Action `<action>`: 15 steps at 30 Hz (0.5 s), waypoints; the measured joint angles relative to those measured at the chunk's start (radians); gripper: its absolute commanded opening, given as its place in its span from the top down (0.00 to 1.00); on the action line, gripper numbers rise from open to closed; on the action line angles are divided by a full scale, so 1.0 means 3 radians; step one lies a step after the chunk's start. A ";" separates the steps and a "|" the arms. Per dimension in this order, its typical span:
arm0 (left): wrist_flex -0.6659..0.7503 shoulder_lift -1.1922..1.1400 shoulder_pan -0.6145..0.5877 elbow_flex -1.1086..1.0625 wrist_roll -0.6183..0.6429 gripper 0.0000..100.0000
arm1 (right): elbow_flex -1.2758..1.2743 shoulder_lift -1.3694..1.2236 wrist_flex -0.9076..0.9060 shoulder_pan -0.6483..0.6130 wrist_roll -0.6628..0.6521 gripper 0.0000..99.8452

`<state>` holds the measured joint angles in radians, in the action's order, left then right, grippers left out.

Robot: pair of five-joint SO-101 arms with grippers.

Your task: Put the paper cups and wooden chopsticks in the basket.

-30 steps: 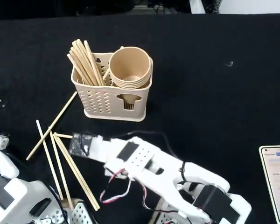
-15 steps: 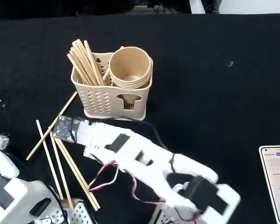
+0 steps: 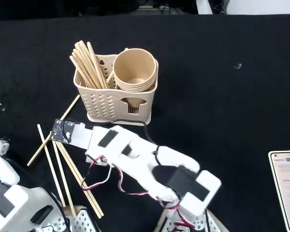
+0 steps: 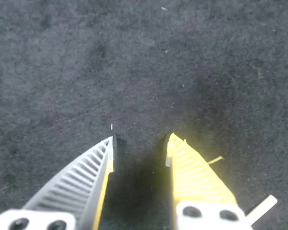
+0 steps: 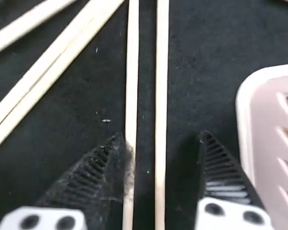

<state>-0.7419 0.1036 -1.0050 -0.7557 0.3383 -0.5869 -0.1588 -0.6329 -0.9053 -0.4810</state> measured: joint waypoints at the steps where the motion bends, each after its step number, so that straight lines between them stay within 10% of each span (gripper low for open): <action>1: 0.0000 0.0000 0.0000 0.0000 0.0000 0.82 | 0.0077 -0.0051 -0.0077 0.0000 0.0000 0.80; 5: 0.0000 0.0000 0.0000 0.0000 0.0000 0.82 | 0.0435 -0.0266 -0.0486 0.0010 -0.0133 0.98; 15: 0.0000 0.0000 0.0000 0.0000 0.0000 0.82 | 0.0650 -0.0097 -0.1135 0.0138 -0.0128 0.99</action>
<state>-0.7419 0.1036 -1.0050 -0.7557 0.3383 -0.3920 -0.1880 -0.9735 -0.8638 -0.5194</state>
